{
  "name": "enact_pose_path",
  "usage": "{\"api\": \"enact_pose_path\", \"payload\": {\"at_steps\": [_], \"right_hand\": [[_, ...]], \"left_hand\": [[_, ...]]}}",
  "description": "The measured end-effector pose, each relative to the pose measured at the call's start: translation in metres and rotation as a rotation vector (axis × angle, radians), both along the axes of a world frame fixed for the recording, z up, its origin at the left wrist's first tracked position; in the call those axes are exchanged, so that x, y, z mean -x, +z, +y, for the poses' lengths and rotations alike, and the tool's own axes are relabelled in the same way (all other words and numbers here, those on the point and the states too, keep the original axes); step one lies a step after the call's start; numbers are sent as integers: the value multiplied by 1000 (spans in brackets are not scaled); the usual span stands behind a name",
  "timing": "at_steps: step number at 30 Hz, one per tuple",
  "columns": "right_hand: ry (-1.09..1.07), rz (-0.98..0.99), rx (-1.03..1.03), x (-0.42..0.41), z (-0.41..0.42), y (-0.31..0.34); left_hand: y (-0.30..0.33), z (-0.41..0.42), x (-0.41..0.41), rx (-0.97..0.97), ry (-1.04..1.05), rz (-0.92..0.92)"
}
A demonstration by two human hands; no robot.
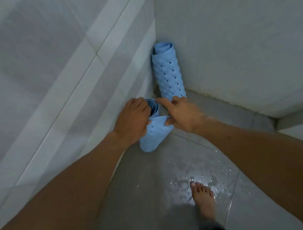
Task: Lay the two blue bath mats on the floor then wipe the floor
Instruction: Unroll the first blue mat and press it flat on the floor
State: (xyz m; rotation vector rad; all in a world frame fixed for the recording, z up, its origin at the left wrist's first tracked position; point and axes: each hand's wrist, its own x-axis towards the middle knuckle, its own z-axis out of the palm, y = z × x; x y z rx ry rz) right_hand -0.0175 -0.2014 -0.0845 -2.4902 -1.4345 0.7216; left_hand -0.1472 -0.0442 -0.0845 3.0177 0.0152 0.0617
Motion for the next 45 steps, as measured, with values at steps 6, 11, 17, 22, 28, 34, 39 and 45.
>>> {"api": "enact_pose_path", "payload": {"at_steps": [6, 11, 17, 22, 28, 34, 39, 45], "right_hand": [[-66, -16, 62, 67, -44, 44], [-206, -10, 83, 80, -101, 82], [-227, -34, 92, 82, -194, 118], [-261, -75, 61, 84, -268, 152], [-277, -151, 6, 76, -357, 211], [-374, -149, -99, 56, -440, 270], [-610, -90, -179, 39, -503, 277], [-687, -86, 45, 52, -554, 192]], "left_hand": [[33, -51, 66, 235, 156, 76], [34, -98, 84, 446, 193, 137], [16, -167, 98, 433, 236, 134], [37, -233, 79, 503, 254, 156], [41, -303, 70, 392, 295, 162], [35, -359, 100, 396, 557, 383], [-16, -389, 178, 601, 660, 372], [-51, -378, 207, 521, 796, 328]]}}
